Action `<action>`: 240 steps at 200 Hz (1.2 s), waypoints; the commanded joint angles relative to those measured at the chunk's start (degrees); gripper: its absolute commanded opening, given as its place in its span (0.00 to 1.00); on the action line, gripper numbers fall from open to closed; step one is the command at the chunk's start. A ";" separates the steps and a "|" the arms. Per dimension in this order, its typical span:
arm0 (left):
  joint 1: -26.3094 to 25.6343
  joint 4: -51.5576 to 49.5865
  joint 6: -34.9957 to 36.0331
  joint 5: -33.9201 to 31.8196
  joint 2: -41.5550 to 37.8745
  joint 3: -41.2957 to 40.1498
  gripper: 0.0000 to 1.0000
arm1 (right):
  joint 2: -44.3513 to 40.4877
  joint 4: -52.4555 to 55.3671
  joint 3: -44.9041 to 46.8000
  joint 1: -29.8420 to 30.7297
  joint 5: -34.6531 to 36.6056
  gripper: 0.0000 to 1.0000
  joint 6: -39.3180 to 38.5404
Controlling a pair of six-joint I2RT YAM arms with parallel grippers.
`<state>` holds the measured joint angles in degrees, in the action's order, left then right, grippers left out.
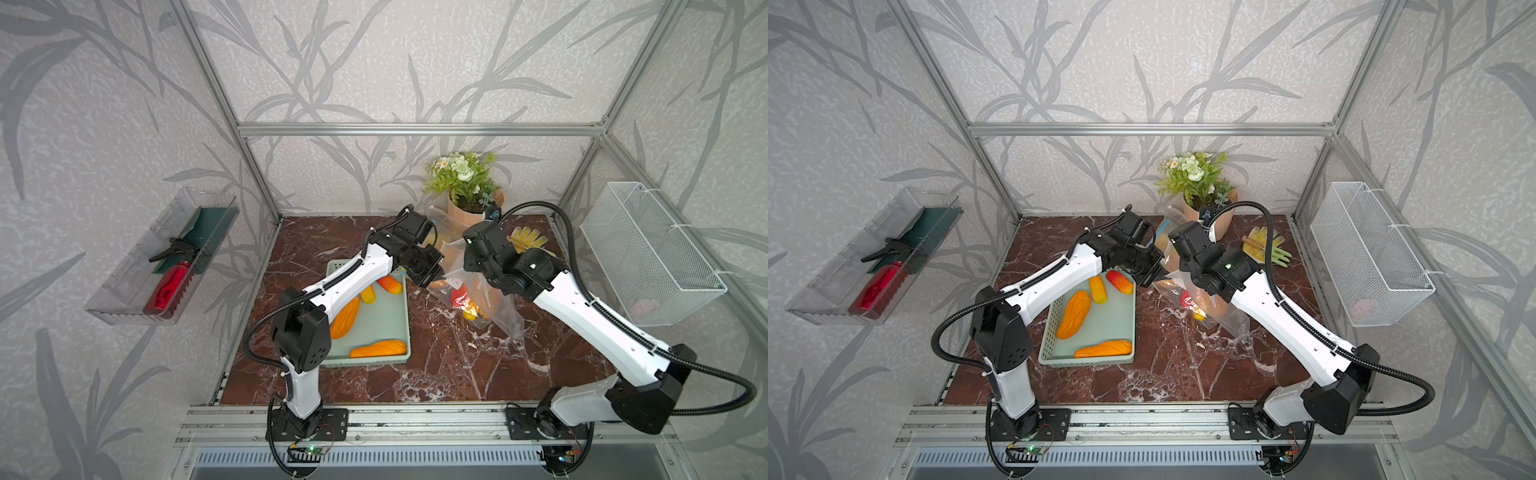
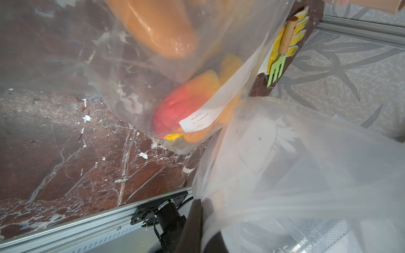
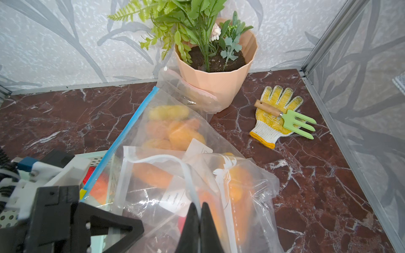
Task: Place the mango in a zip-top bag and seal the zipper
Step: Open the zipper of the food storage bag, then pick up the mango from the basket.
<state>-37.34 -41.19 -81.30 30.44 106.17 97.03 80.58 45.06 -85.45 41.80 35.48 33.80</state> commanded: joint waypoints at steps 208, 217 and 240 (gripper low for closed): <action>19.99 -25.61 44.50 -38.97 -5.55 -8.42 0.77 | -5.43 -8.92 7.23 1.00 -13.92 0.00 1.45; 20.75 -23.94 45.09 -39.10 -3.19 -7.24 0.79 | -5.34 -8.78 7.14 1.01 -14.03 0.00 1.44; 22.51 -20.30 45.67 -36.52 2.86 -3.58 0.79 | -5.49 -8.44 7.05 1.00 -14.45 0.00 1.31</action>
<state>-16.36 -61.67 -40.93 -3.44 105.12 88.97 75.31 37.10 -77.34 42.44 21.61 34.94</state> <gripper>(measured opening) 0.790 0.048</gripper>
